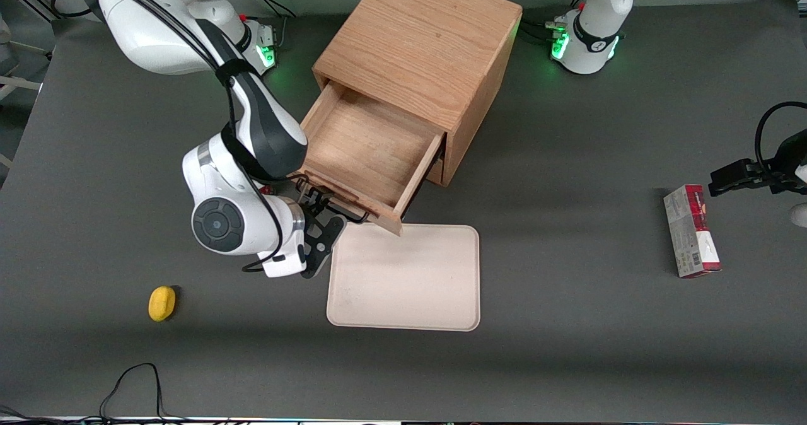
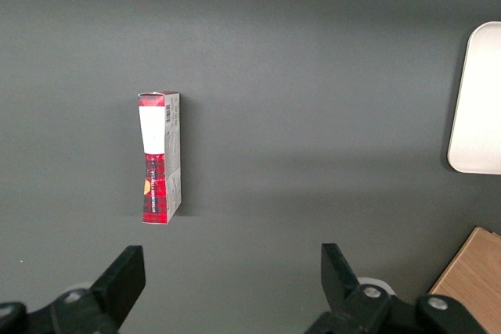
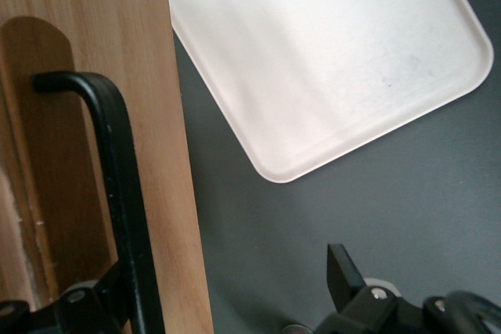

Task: Open upper drawer
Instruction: 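Keep pulling the upper drawer further open with the right gripper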

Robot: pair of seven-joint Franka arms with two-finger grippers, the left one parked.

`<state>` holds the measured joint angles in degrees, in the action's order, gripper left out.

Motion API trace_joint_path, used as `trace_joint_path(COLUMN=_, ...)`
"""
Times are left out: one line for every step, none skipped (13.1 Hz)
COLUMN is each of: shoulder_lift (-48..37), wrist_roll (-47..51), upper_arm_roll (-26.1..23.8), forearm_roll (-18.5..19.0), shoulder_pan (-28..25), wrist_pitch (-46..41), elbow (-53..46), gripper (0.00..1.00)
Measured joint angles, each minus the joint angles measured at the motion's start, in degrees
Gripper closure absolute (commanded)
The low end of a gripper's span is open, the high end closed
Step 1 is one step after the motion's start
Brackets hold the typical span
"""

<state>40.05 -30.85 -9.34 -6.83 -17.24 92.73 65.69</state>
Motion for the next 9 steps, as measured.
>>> trace_joint_path(shoulder_lift=0.4, wrist_roll=-0.1, upper_arm_roll=0.0, forearm_roll=0.0, shoulder_pan=0.3, wrist_pitch=0.0, elbow=-0.6, gripper=0.0)
trace_joint_path(shoulder_lift=0.8, wrist_roll=-0.1, upper_arm_roll=0.0, forearm_roll=0.0, shoulder_pan=0.6, wrist_pitch=0.0, elbow=-1.2, gripper=0.0)
trace_joint_path(shoulder_lift=1.2, wrist_roll=-0.1, upper_arm_roll=0.0, forearm_roll=0.0, shoulder_pan=0.9, wrist_pitch=0.0, elbow=-1.7, gripper=0.0)
trace_joint_path(shoulder_lift=1.5, wrist_roll=-0.2, upper_arm_roll=0.0, forearm_roll=0.0, shoulder_pan=1.2, wrist_pitch=0.0, elbow=-2.3, gripper=0.0)
trace_joint_path(shoulder_lift=1.8, wrist_roll=-0.2, upper_arm_roll=0.0, forearm_roll=0.0, shoulder_pan=1.4, wrist_pitch=0.0, elbow=-2.7, gripper=0.0)
trace_joint_path(shoulder_lift=2.2, wrist_roll=-0.2, upper_arm_roll=0.0, forearm_roll=0.0, shoulder_pan=1.6, wrist_pitch=0.1, elbow=-3.2, gripper=0.0)
trace_joint_path(shoulder_lift=2.5, wrist_roll=-0.2, upper_arm_roll=0.0, forearm_roll=0.0, shoulder_pan=1.9, wrist_pitch=0.1, elbow=-3.6, gripper=0.0)
trace_joint_path(shoulder_lift=2.6, wrist_roll=-0.2, upper_arm_roll=0.0, forearm_roll=0.0, shoulder_pan=2.2, wrist_pitch=0.2, elbow=-3.8, gripper=0.0)
trace_joint_path(shoulder_lift=2.7, wrist_roll=-0.2, upper_arm_roll=0.0, forearm_roll=0.0, shoulder_pan=2.4, wrist_pitch=0.5, elbow=-3.8, gripper=0.0)
